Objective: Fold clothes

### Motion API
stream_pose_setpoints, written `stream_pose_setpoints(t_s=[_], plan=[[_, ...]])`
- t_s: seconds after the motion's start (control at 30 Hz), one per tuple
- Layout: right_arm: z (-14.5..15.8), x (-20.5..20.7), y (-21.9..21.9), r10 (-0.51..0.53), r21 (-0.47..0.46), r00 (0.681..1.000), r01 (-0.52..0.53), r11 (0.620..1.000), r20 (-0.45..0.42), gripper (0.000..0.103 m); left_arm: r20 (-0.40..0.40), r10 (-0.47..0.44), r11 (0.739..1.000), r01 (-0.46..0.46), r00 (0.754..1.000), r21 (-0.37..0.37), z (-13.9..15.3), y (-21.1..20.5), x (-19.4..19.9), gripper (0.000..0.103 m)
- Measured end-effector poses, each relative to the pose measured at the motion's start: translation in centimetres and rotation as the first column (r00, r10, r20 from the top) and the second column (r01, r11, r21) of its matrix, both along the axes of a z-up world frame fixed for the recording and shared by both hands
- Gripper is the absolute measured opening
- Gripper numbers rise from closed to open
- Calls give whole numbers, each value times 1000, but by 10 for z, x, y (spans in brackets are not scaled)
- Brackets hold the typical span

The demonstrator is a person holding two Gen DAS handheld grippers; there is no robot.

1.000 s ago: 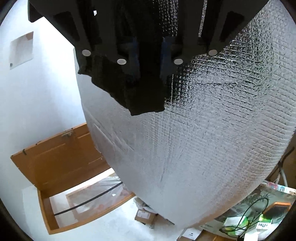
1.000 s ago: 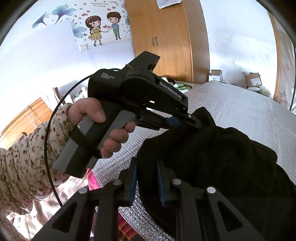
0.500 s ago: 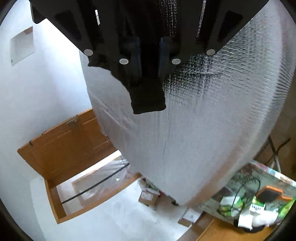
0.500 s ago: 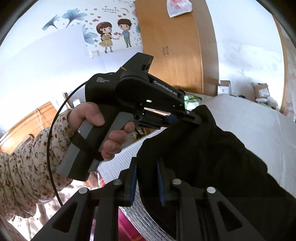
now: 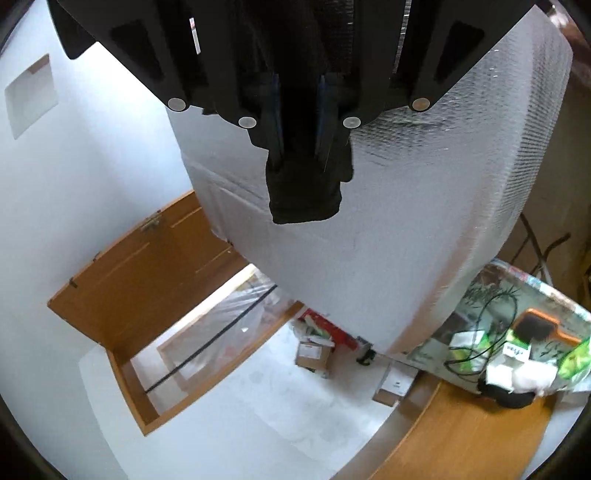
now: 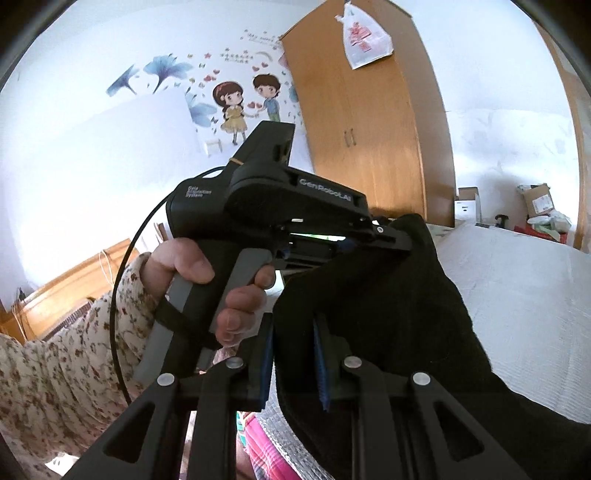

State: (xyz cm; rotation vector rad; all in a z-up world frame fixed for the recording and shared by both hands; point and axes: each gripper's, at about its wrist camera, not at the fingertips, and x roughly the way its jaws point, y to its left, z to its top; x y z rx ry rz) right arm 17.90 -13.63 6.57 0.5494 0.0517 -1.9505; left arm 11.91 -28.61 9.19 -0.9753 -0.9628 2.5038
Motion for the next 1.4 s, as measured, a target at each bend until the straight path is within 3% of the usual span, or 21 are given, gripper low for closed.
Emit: stream_pose_setpoints(t_s=[0.43,0.87,1.2,1.4], plan=[[16,-14,76,-89,-62,996,88,994,-15,20,-71,-113,993,111,991,-32,34,72,-15,14],[17,-22,150,-216,-156,974,225,962,74,20,-88,-191,979,184,978,-82,54,145,-29,14],[5,-24,193,-306,-177,945,323,930,118,20,-40,-273,959,268,961,-96,52,201,-53,14],[-6,-29,219,-354,-184,922,380,907,159,20,3,-312,939,309,950,-149,48,238,-67,14]])
